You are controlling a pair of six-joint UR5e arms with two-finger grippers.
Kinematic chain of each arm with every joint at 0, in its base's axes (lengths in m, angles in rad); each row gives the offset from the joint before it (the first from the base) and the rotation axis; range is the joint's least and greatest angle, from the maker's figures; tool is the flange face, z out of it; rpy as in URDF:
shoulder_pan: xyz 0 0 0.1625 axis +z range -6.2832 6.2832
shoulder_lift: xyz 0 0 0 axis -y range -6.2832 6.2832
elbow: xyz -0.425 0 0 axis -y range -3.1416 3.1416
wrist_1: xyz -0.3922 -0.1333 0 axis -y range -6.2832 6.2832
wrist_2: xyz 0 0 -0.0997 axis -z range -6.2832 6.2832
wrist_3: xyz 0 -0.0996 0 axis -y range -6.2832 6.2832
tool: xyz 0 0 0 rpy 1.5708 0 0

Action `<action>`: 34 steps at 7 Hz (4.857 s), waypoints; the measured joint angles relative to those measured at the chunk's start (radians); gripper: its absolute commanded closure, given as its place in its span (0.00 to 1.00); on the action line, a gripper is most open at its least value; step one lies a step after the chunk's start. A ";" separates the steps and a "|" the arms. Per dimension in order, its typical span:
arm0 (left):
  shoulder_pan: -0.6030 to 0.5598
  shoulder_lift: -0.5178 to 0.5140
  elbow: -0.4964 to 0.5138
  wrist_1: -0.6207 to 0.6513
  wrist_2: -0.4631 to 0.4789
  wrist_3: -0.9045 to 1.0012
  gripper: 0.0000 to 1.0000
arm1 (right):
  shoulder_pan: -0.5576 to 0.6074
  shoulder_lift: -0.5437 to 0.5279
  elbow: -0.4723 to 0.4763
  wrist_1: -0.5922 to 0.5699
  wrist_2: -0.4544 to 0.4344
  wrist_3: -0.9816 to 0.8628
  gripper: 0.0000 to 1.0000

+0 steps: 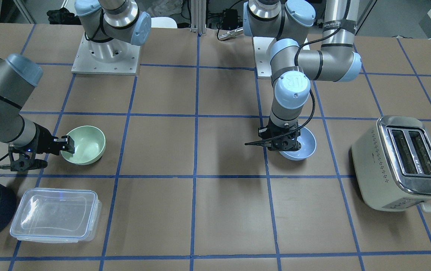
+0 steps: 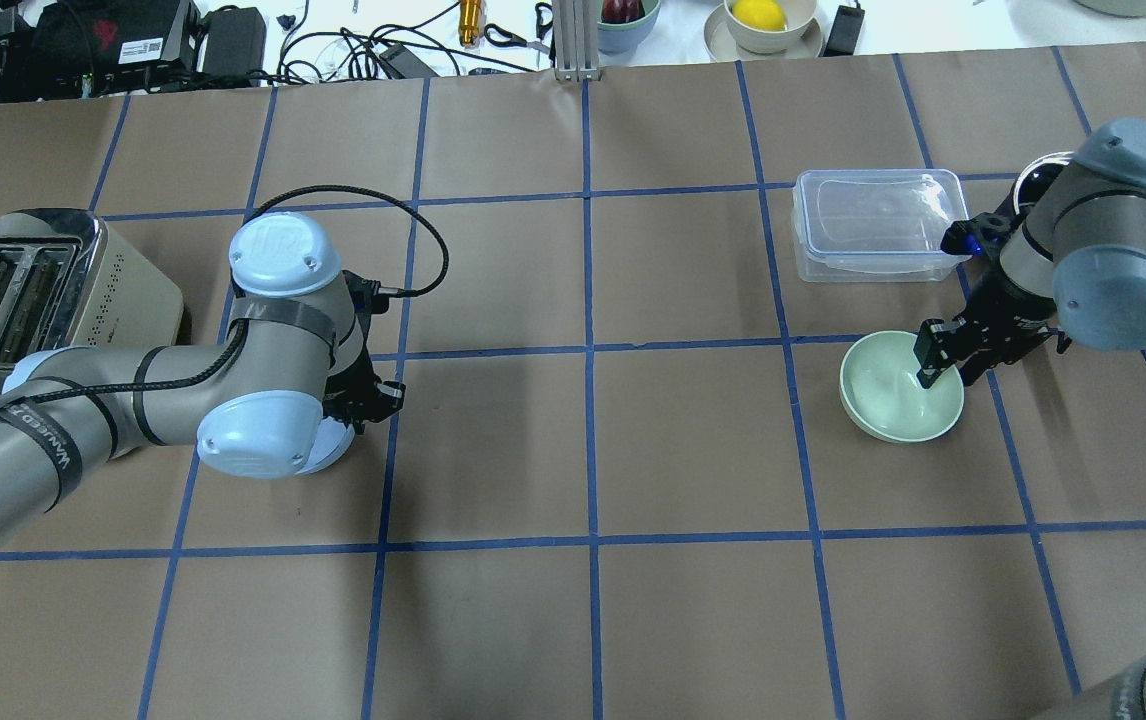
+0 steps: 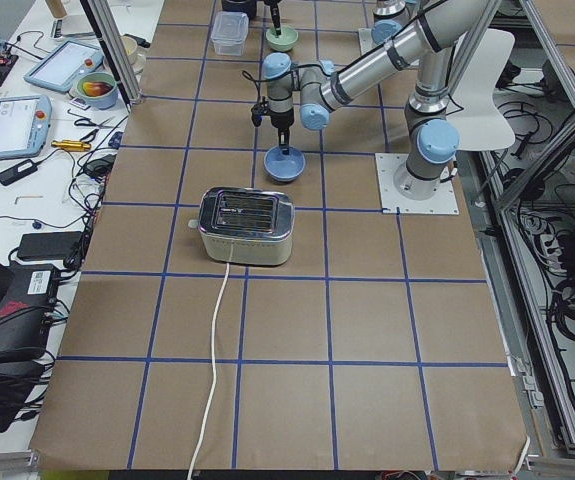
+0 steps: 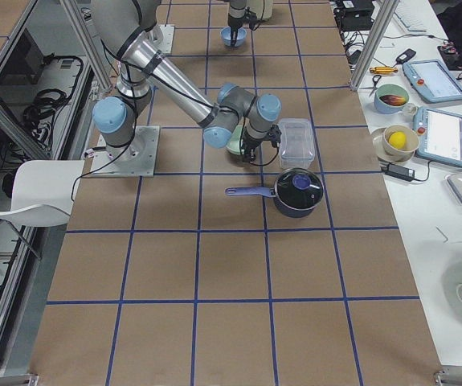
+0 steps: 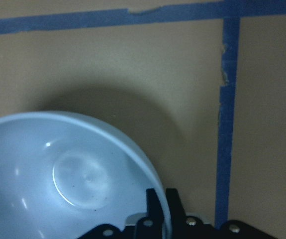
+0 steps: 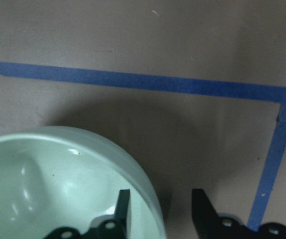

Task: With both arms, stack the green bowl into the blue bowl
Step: 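Carry the blue bowl to center with the left while the right lifts the green bowl, then release the blue bowl with the left gripper while the right carries the green bowl over, then lower the green bowl into the blue bowl with the right gripper, then open the right gripper and lift it away from the stacked bowls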

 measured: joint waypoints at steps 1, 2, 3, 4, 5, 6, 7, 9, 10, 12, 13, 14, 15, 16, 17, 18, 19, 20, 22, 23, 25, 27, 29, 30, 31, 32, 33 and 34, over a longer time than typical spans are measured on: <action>-0.090 -0.020 0.104 -0.062 -0.018 -0.097 1.00 | 0.000 -0.003 -0.001 0.005 -0.002 0.000 1.00; -0.173 -0.057 0.224 -0.115 -0.065 -0.213 1.00 | -0.001 -0.007 -0.006 0.009 -0.004 0.000 1.00; -0.241 -0.107 0.333 -0.142 -0.108 -0.318 1.00 | -0.002 -0.012 -0.017 0.016 -0.004 0.001 1.00; -0.297 -0.166 0.410 -0.148 -0.126 -0.392 1.00 | -0.003 -0.015 -0.049 0.048 0.001 0.002 1.00; -0.343 -0.226 0.462 -0.143 -0.129 -0.444 1.00 | -0.003 -0.016 -0.106 0.118 0.016 0.004 1.00; -0.369 -0.276 0.501 -0.134 -0.128 -0.475 1.00 | -0.003 -0.013 -0.180 0.202 0.032 0.004 1.00; -0.380 -0.314 0.523 -0.119 -0.130 -0.493 1.00 | -0.003 -0.007 -0.251 0.274 0.039 0.002 1.00; -0.389 -0.364 0.532 -0.078 -0.132 -0.513 0.19 | -0.003 -0.004 -0.309 0.338 0.056 0.001 1.00; -0.395 -0.378 0.534 -0.047 -0.132 -0.512 0.00 | -0.001 -0.004 -0.318 0.348 0.074 0.003 1.00; -0.394 -0.354 0.536 0.003 -0.133 -0.481 0.00 | 0.017 -0.012 -0.344 0.371 0.091 0.012 1.00; -0.375 -0.316 0.532 -0.011 -0.130 -0.431 0.00 | 0.048 -0.015 -0.365 0.390 0.099 0.038 1.00; -0.330 -0.261 0.526 -0.063 -0.127 -0.360 0.00 | 0.102 -0.016 -0.386 0.397 0.125 0.099 1.00; -0.254 -0.190 0.525 -0.147 -0.128 -0.250 0.00 | 0.170 -0.015 -0.403 0.397 0.161 0.185 1.00; -0.157 -0.111 0.528 -0.254 -0.129 -0.106 0.00 | 0.246 -0.011 -0.413 0.390 0.179 0.284 1.00; -0.065 -0.037 0.530 -0.347 -0.127 0.009 0.00 | 0.323 -0.005 -0.416 0.368 0.197 0.388 1.00; 0.020 0.030 0.529 -0.431 -0.128 0.103 0.00 | 0.404 0.012 -0.416 0.313 0.223 0.504 1.00; 0.088 0.097 0.527 -0.508 -0.136 0.161 0.00 | 0.485 0.044 -0.416 0.241 0.239 0.601 1.00; 0.118 0.151 0.523 -0.555 -0.142 0.179 0.00 | 0.541 0.080 -0.415 0.194 0.244 0.648 1.00; 0.125 0.197 0.517 -0.581 -0.142 0.161 0.00 | 0.579 0.134 -0.411 0.157 0.242 0.674 1.00; 0.119 0.201 0.522 -0.580 -0.143 0.132 0.00 | 0.582 0.147 -0.409 0.154 0.238 0.676 1.00; 0.110 0.209 0.534 -0.584 -0.134 0.115 0.00 | 0.583 0.154 -0.390 0.153 0.233 0.679 1.00; 0.103 0.213 0.534 -0.587 -0.135 0.118 0.00 | 0.584 0.153 -0.360 0.110 0.234 0.698 0.00; 0.102 0.223 0.526 -0.591 -0.129 0.166 0.00 | 0.582 0.147 -0.361 0.031 0.211 0.707 0.00; 0.102 0.225 0.525 -0.588 -0.129 0.192 0.00 | 0.575 0.132 -0.371 0.037 0.178 0.707 0.00; 0.103 0.224 0.525 -0.585 -0.131 0.203 0.00 | 0.558 0.093 -0.384 0.084 0.142 0.706 0.00; 0.104 0.226 0.523 -0.584 -0.128 0.206 0.00 | 0.531 0.035 -0.391 0.154 0.124 0.704 0.00; 0.104 0.227 0.523 -0.584 -0.127 0.208 0.00 | 0.491 -0.035 -0.391 0.239 0.112 0.696 0.00; 0.104 0.227 0.524 -0.583 -0.128 0.208 0.00 | 0.448 -0.102 -0.390 0.310 0.071 0.675 0.00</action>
